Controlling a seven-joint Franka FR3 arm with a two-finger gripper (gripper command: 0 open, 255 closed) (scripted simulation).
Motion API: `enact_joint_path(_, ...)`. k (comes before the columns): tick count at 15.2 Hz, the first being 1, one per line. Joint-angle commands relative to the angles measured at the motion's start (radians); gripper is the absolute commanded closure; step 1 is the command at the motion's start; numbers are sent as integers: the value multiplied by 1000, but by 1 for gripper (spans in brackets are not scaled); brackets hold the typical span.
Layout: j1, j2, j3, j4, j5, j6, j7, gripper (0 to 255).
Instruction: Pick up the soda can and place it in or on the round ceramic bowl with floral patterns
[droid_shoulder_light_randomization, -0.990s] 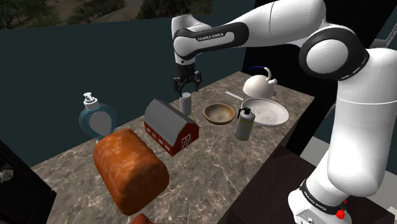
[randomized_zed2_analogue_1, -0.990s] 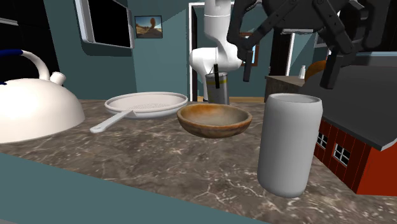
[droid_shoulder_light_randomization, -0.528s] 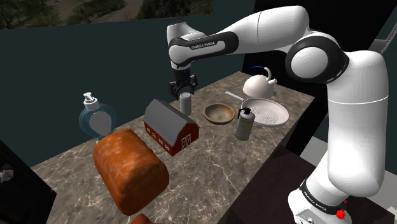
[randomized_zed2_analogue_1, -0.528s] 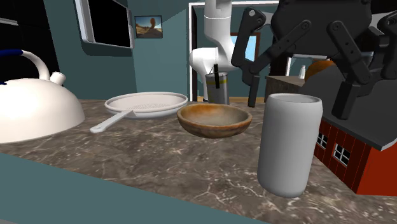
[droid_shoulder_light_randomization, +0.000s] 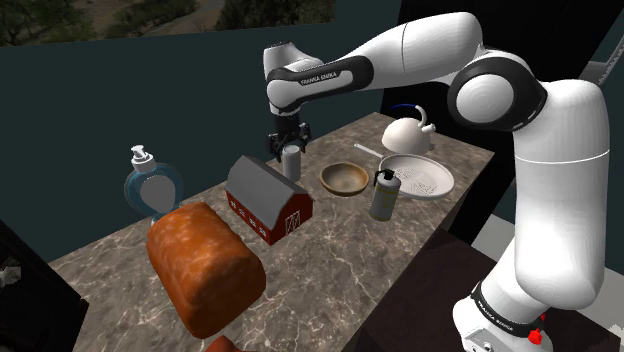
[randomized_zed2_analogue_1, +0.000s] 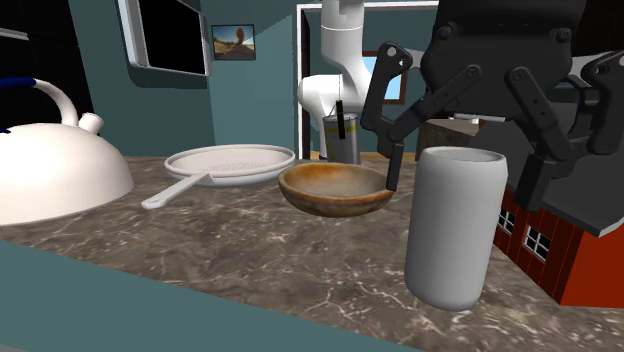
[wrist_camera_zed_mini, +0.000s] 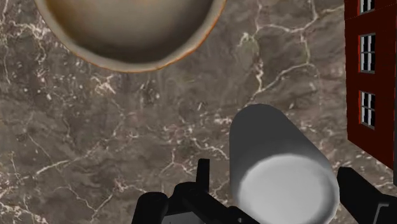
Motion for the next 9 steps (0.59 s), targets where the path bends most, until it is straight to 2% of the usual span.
enact_joint_path(1, 0, 0, 0, 0, 0, 0, 0, 0)
enact_joint_path(2, 0, 0, 0, 0, 0, 0, 0, 0)
enact_joint_path(3, 0, 0, 0, 0, 0, 0, 0, 255)
enact_joint_path(9, 0, 0, 0, 0, 0, 0, 0, 255)
